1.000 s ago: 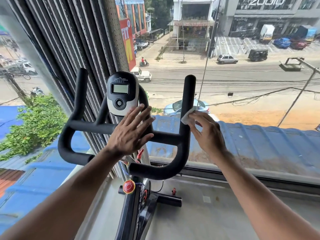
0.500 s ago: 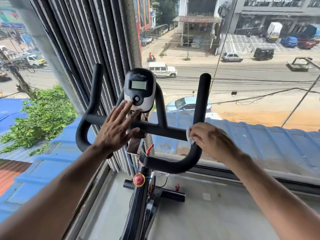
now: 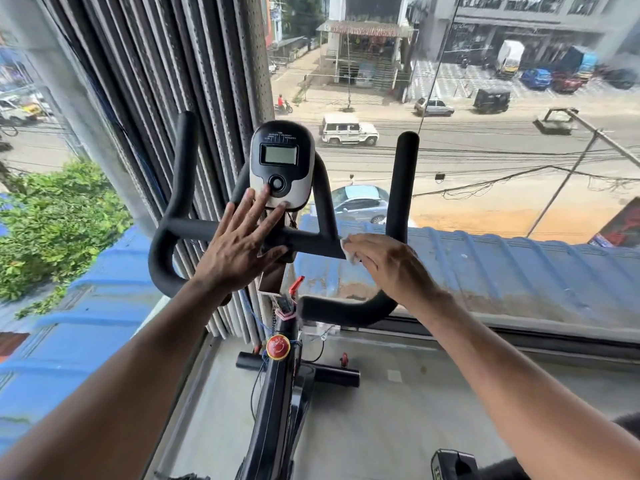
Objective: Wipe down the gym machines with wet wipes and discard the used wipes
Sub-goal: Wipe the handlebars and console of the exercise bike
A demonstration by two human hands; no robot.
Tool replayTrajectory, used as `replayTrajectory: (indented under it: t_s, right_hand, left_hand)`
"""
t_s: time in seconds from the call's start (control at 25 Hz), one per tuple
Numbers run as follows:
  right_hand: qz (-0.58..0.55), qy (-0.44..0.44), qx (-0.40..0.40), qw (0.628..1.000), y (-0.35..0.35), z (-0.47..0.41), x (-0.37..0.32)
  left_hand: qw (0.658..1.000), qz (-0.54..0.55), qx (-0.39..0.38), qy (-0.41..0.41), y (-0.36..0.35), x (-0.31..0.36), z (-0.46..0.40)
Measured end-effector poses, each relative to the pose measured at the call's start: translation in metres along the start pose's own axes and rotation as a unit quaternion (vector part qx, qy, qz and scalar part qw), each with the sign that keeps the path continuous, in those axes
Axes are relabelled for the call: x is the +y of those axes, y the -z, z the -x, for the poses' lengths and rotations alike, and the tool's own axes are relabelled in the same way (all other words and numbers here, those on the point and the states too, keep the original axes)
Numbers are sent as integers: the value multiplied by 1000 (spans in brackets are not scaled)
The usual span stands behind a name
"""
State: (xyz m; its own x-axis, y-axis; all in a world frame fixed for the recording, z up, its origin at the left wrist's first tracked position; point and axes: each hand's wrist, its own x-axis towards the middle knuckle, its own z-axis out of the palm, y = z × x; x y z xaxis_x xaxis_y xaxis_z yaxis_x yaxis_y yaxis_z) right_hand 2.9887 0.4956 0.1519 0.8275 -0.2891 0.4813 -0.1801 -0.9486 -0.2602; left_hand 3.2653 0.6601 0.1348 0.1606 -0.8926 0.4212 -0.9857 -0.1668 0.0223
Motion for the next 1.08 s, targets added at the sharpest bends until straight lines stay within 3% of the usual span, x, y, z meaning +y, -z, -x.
replayTrajectory:
  t_s: [0.2,0.36,0.6,0.88,1.08]
  right_hand:
    - [55,13,0,998,36,36,27]
    - [78,43,-12,996,0,14,4]
    - [82,108,-5,991,-41,-45,-33]
    - [50,125,-22,991,-53,-74,-51]
    - [166,165,-42,971,-11,-35,-11]
  left_hand:
    - [1000,29,3,-6,1,-3,0]
    - [999,51,-1,-1,-2,-5,-1]
    - [985,112,3,129,4,-11,0]
    - [979,159,17,124,2,-17,2]
    - [981,154,25,118,1,-18,2]
